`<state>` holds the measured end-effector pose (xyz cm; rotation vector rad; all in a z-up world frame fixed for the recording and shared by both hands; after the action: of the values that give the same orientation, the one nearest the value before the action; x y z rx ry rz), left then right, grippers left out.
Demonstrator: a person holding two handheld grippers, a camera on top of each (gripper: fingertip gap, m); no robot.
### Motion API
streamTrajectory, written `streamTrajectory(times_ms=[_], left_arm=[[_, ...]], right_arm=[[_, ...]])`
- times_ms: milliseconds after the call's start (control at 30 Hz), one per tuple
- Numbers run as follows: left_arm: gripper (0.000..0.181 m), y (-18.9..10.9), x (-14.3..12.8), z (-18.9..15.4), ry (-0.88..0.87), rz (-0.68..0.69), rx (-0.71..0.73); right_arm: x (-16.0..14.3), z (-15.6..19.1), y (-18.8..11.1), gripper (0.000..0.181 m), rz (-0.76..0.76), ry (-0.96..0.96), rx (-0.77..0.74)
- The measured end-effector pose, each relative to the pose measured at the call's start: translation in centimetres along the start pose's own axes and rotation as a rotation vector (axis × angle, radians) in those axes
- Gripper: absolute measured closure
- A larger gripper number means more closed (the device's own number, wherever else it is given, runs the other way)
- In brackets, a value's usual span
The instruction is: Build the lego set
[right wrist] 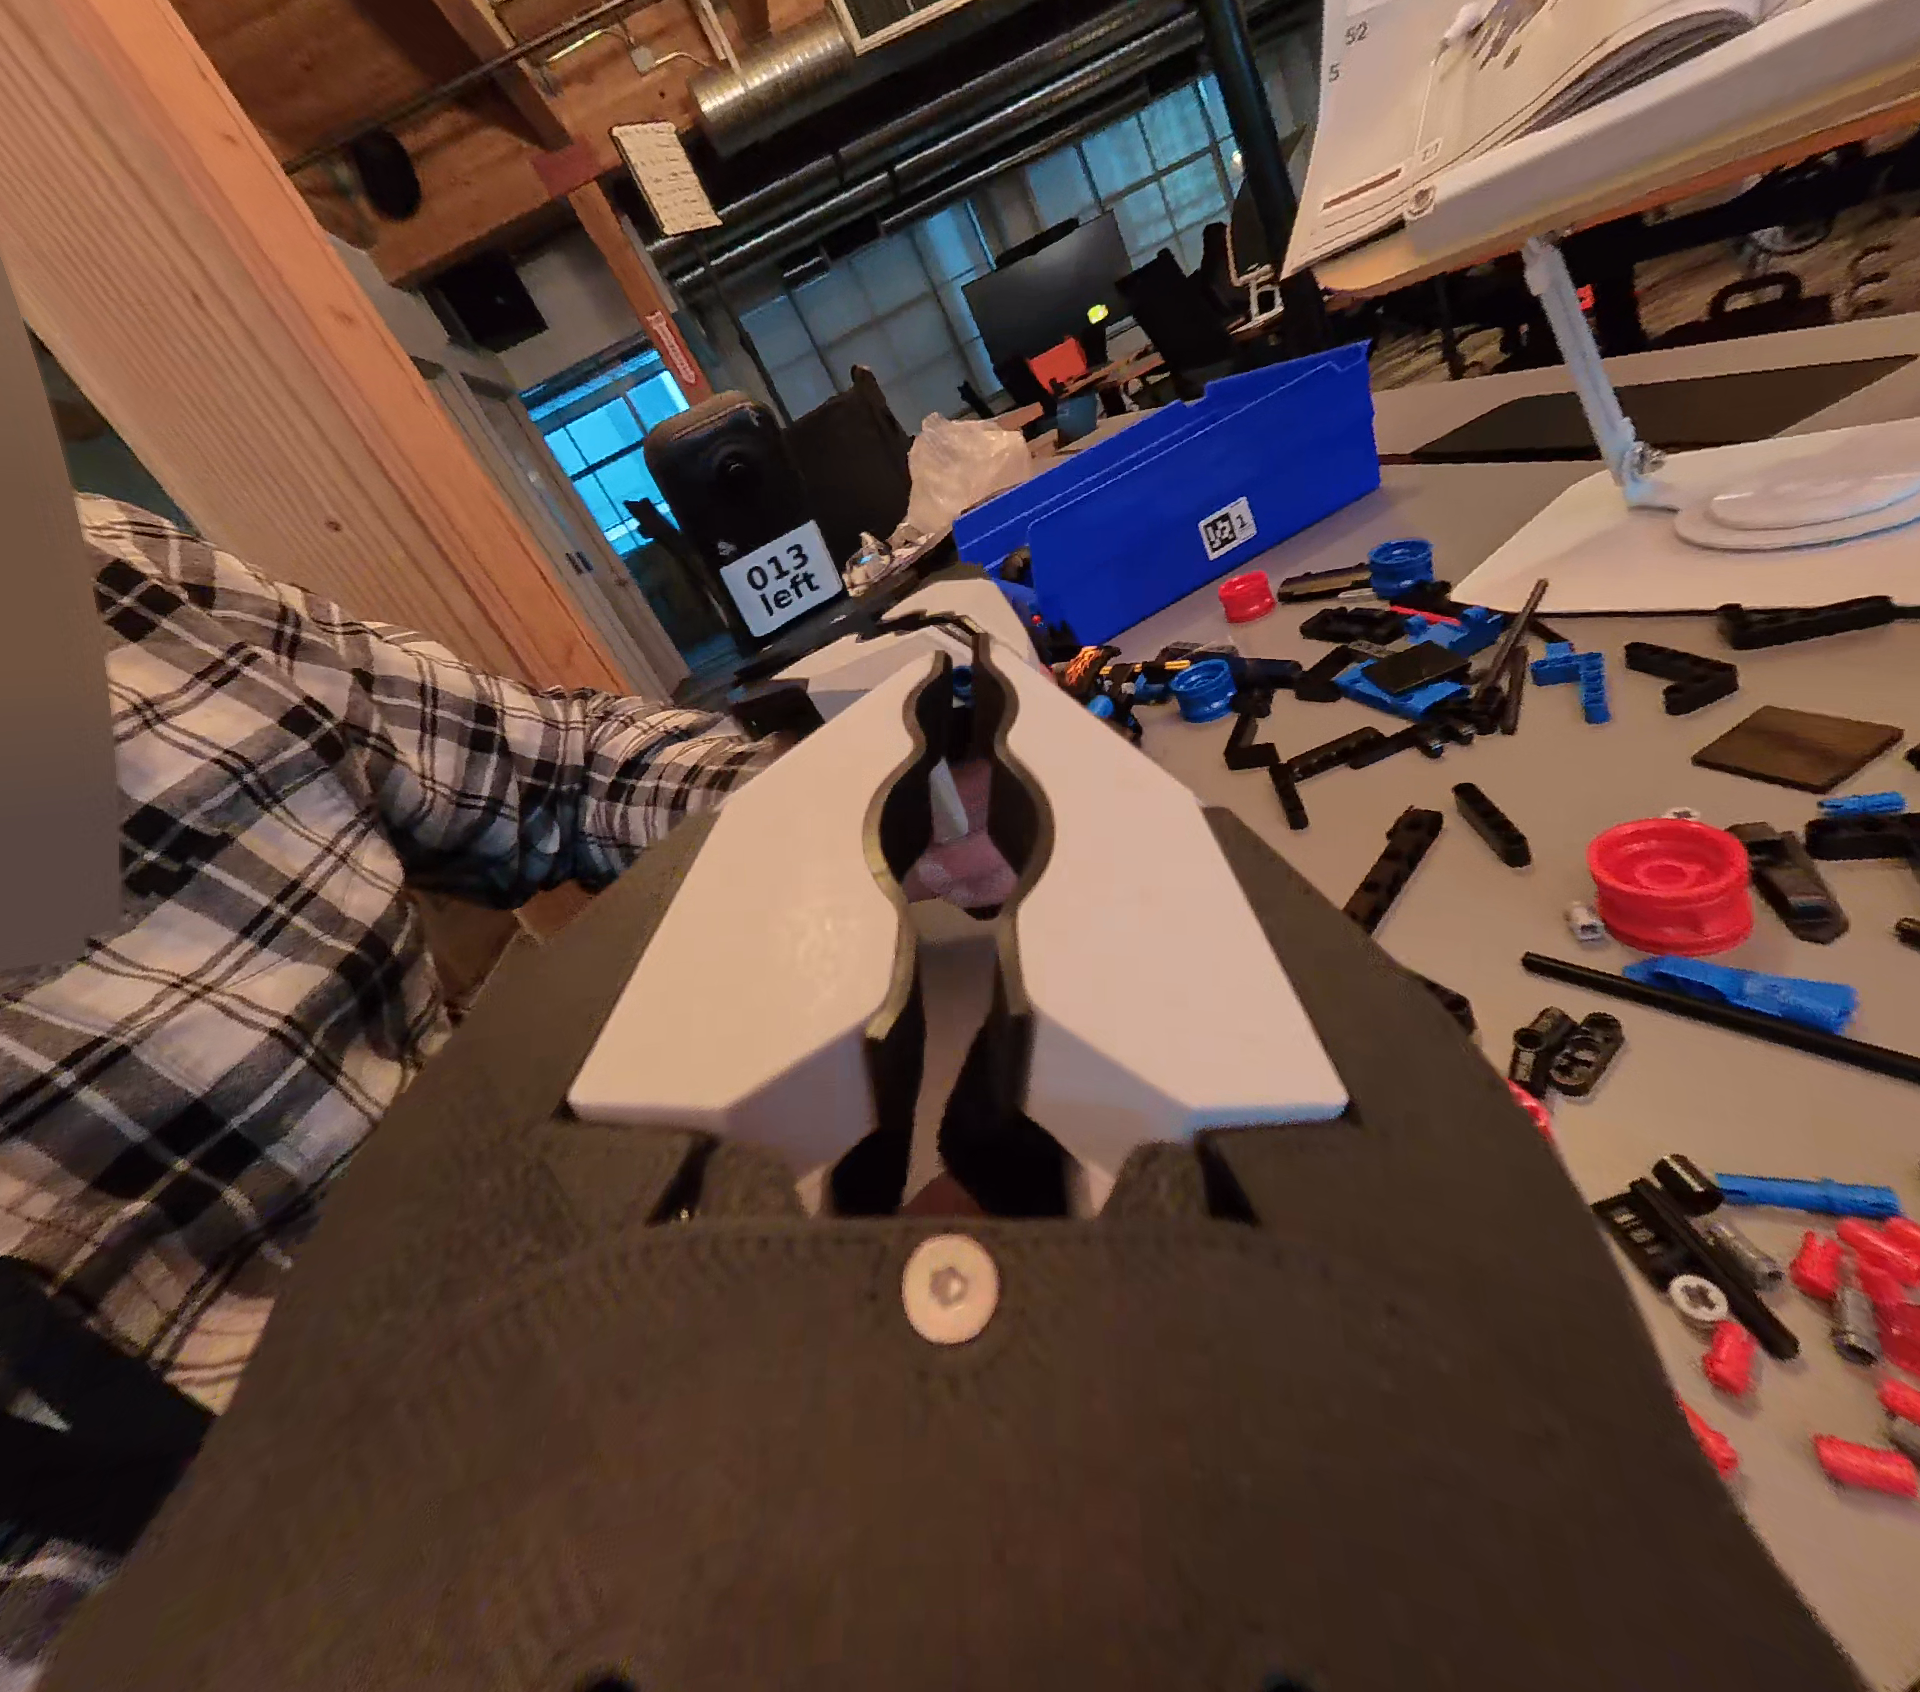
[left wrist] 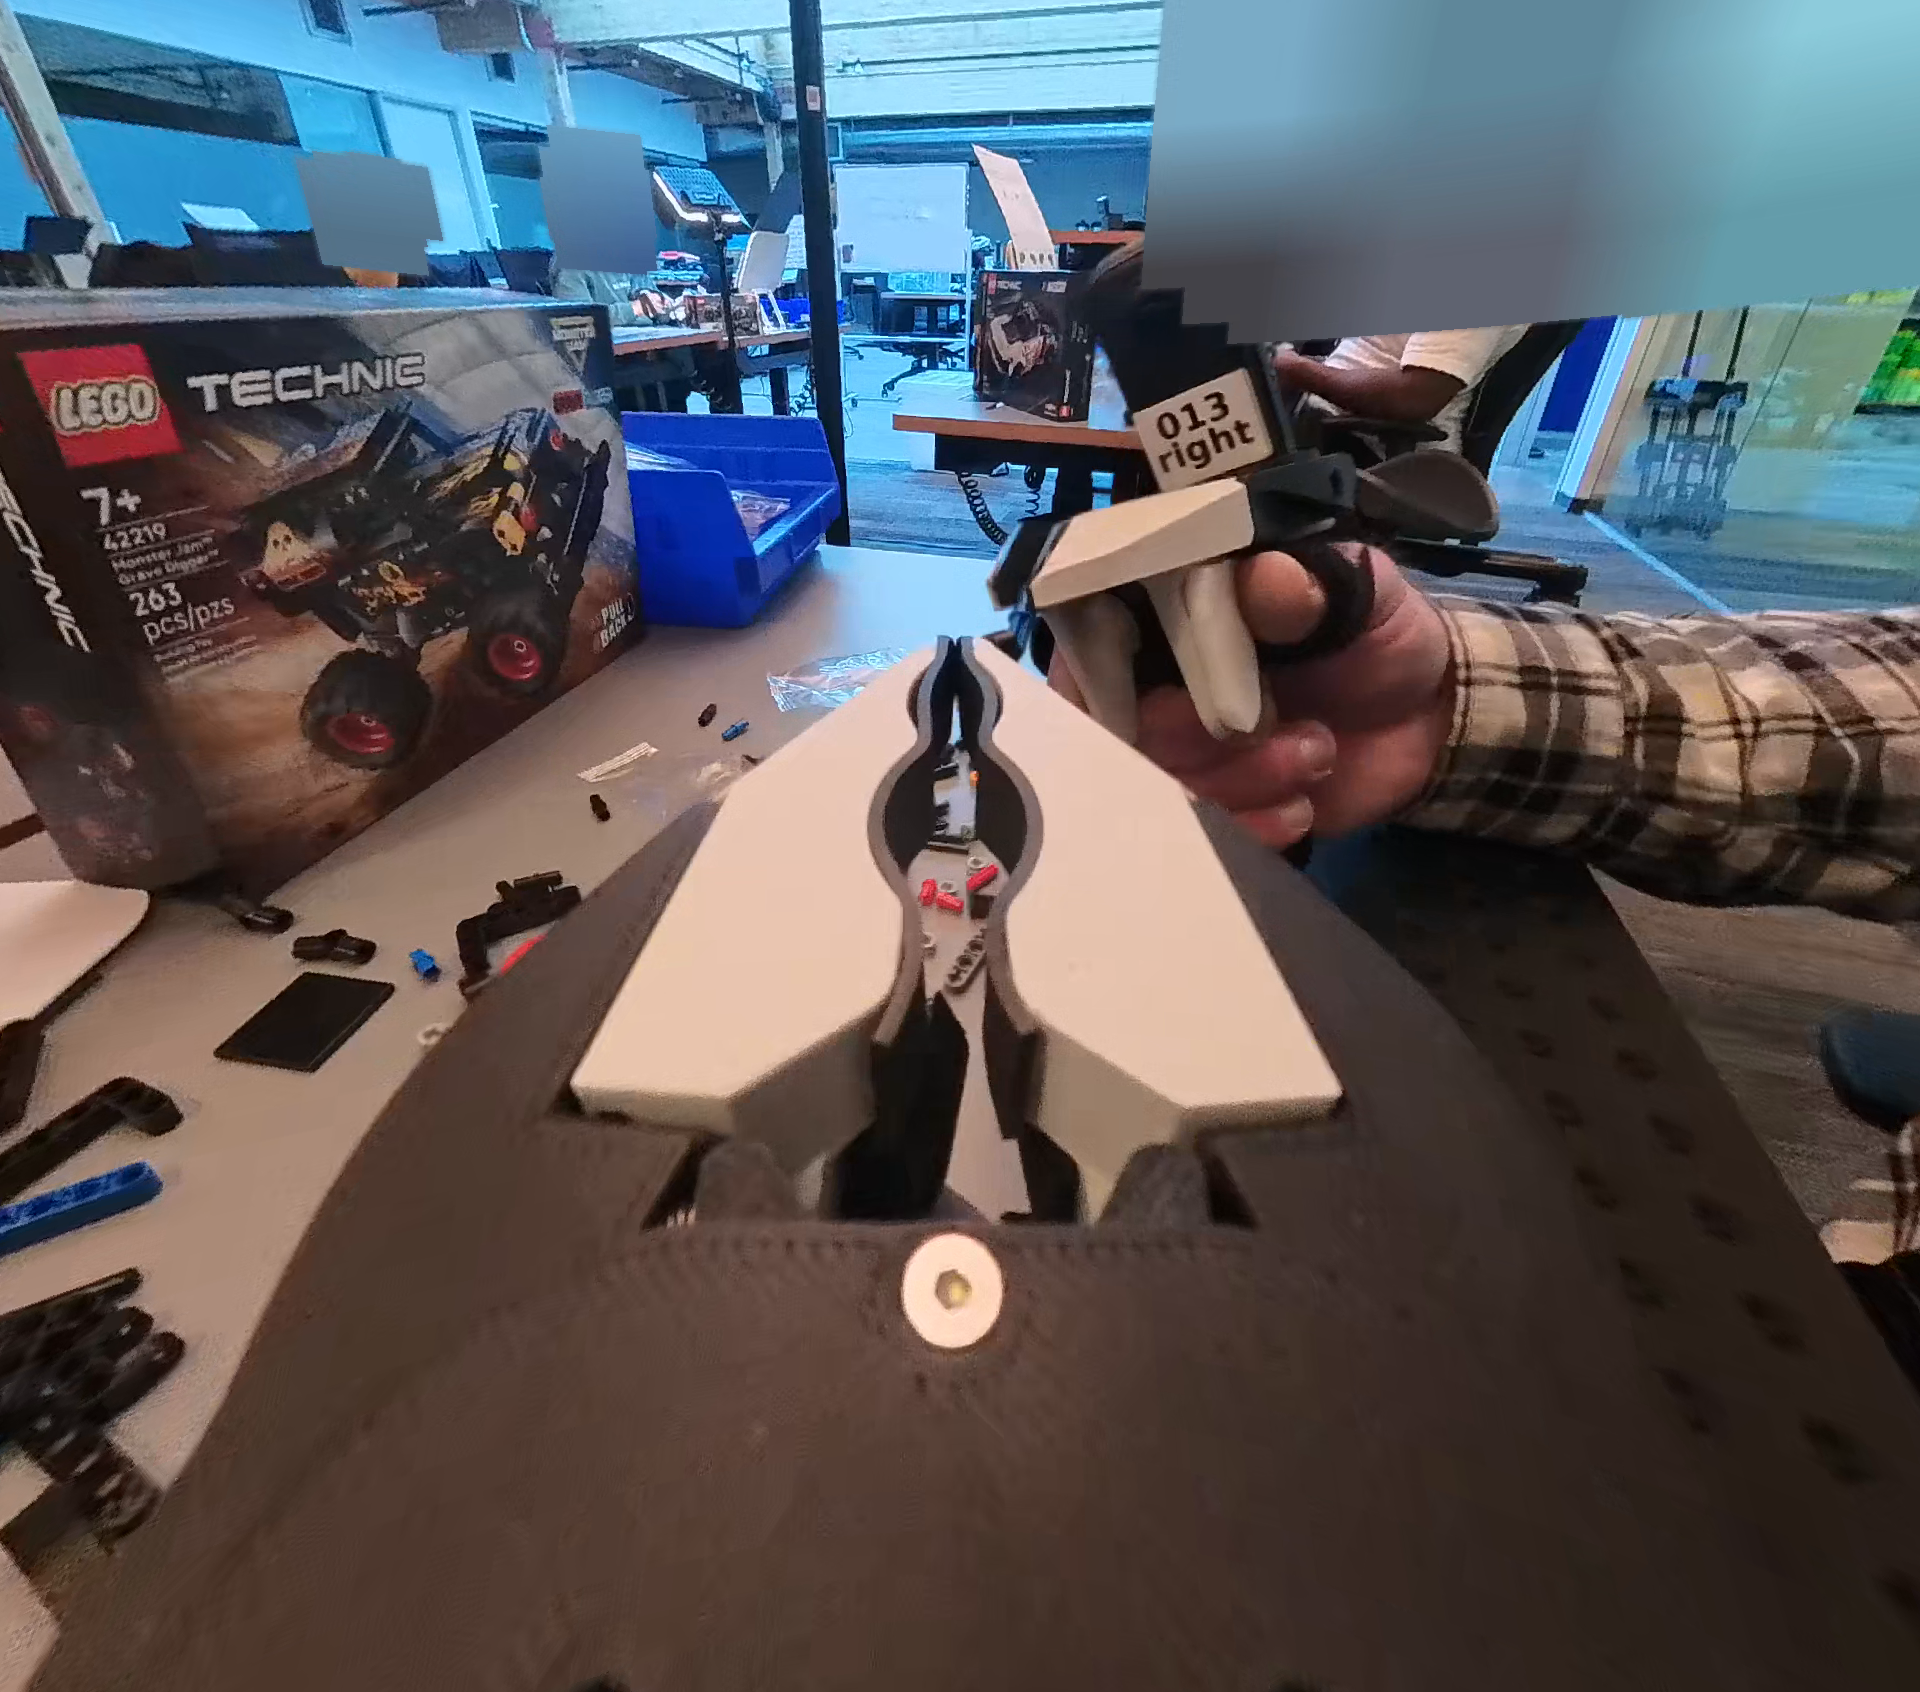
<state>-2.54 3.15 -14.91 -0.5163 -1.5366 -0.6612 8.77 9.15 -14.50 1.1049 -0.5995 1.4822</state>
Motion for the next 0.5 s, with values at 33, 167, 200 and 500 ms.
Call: streamTrajectory(times_ms=[33,167,200,500], left_arm=[[0.181,0.02,-0.02,0.10,-0.023,-0.003,0.003],[0.181,0.14,0.12,0.39,-0.136,-0.036,0.013],[0.181,0.15,0.17,0.51,-0.182,-0.050,0.010],[0.181,0.31,-0.21,0.92,-0.407,-0.106,0.004]], right_arm=[[0.03,-0.01,0.04,0.181,-0.007,-0.010,-0.010],[0.26,0.14,0.26,0.181,-0.052,-0.061,-0.042],[0.34,0.18,0.34,0.181,-0.061,-0.081,-0.054],[0.60,0.17,0.51,0.181,-0.070,-0.233,-0.158]])
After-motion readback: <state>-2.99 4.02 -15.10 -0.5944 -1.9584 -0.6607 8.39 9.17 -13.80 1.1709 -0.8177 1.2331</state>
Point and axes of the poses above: each gripper's, where its closed fingertips meet, y out along the fingers, x out of its top, z = x × y across the jaws, the point moved 7 cm from there along -y, back along the fingers, and after that the axes turned 2 degrees about -z, right-handed, at the moved point
